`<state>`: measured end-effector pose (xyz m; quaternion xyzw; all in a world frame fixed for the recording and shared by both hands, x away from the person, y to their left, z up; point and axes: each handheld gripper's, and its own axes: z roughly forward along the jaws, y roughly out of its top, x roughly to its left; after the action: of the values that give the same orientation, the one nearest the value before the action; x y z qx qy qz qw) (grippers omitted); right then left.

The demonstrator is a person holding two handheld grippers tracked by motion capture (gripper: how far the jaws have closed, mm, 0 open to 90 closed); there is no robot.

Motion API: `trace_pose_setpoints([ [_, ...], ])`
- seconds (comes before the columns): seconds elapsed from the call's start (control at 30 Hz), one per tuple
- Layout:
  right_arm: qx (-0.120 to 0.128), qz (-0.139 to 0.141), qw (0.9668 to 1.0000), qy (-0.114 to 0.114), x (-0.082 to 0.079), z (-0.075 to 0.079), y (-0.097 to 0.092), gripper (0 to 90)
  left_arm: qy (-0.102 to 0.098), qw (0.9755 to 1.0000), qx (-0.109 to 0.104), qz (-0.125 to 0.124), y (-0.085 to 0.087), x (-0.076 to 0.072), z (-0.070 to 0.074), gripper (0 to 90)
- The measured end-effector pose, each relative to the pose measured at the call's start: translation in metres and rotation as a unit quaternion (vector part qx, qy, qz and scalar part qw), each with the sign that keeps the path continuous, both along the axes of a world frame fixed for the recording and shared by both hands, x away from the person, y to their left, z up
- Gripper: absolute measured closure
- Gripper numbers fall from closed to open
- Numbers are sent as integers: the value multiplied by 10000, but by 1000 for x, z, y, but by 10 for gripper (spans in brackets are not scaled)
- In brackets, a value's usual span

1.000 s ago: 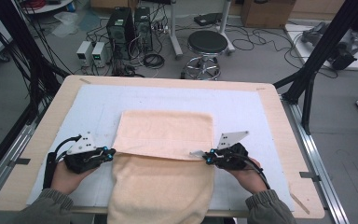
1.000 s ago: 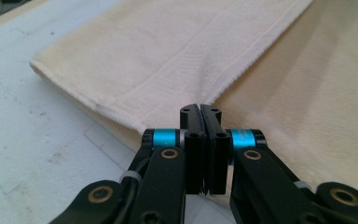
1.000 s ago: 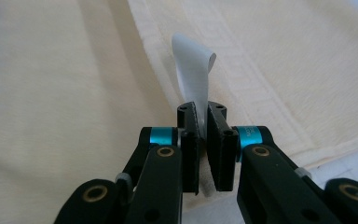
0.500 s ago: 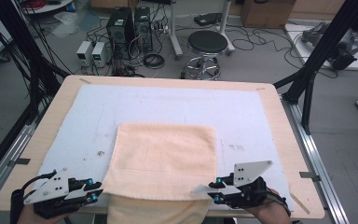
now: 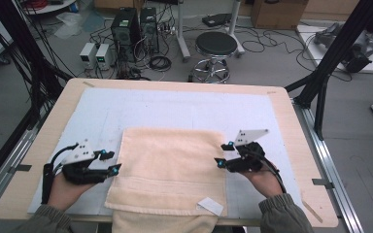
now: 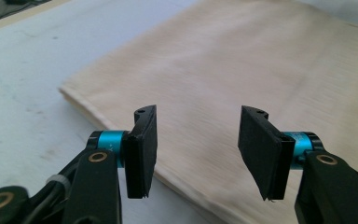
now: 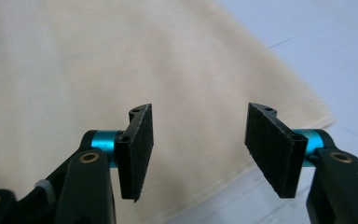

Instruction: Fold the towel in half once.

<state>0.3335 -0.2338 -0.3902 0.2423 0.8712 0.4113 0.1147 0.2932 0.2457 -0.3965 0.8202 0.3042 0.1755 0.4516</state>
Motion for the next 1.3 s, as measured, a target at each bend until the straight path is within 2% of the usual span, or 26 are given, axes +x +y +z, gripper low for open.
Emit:
trace_pose_setpoints([
  [0.03,16,-66,10000,7,9,-1,0,398,40,9998,-17,185,0,10,-2,454],
  [0.13,44,-264,9996,77,34,-8,0,369,358,9978,-49,552,2,40,-9,459],
  [0.2,29,-336,9994,47,49,-14,0,361,354,9965,-67,755,3,54,-13,459],
  [0.27,26,-382,9992,82,59,-21,-1,354,441,9949,-119,900,3,68,-16,466],
  [0.33,17,-432,9990,141,68,-27,-2,346,480,9942,-151,952,2,80,-20,464],
  [0.47,-59,-504,9983,299,80,-35,-2,315,698,9929,-28,962,-6,99,-28,446],
  [0.5,-71,-511,9983,270,81,-37,-2,316,799,9919,20,984,-8,102,-31,445],
  [0.6,-78,-488,9978,442,85,-44,-2,317,943,9900,177,1039,-11,108,-37,421],
  [0.67,-148,-484,9968,616,87,-50,-2,322,1040,9885,167,1081,-12,110,-41,415],
  [0.7,-100,-506,9966,648,87,-51,-2,332,1075,9883,150,1071,-12,111,-42,415],
  [0.77,-29,-424,9968,679,88,-51,-3,396,1081,9877,71,1126,-11,112,-43,423],
  [0.83,-67,-352,9974,633,88,-51,-1,454,1017,9889,111,1073,-12,112,-43,466],
  [0.93,-48,-186,9975,678,88,-50,3,596,987,9910,81,898,-15,111,-44,611],
  [0.97,-41,-123,9975,701,87,-50,4,672,1012,9914,39,832,-15,111,-44,649],
  [1.0,-17,17,9969,782,88,-49,5,747,1058,9916,-23,748,-14,111,-44,724],
  [1.07,-41,61,9969,779,88,-48,8,781,1012,9919,-36,768,-14,112,-44,812],
  [1.17,-164,-30,9974,696,93,-43,9,810,841,9920,68,939,-14,116,-39,848],
  [1.2,-208,-80,9976,654,96,-40,10,813,830,9912,80,1024,-14,119,-35,851],
  [1.3,-320,-247,9985,366,108,-20,17,818,501,9910,267,1214,-20,131,-13,855],
])
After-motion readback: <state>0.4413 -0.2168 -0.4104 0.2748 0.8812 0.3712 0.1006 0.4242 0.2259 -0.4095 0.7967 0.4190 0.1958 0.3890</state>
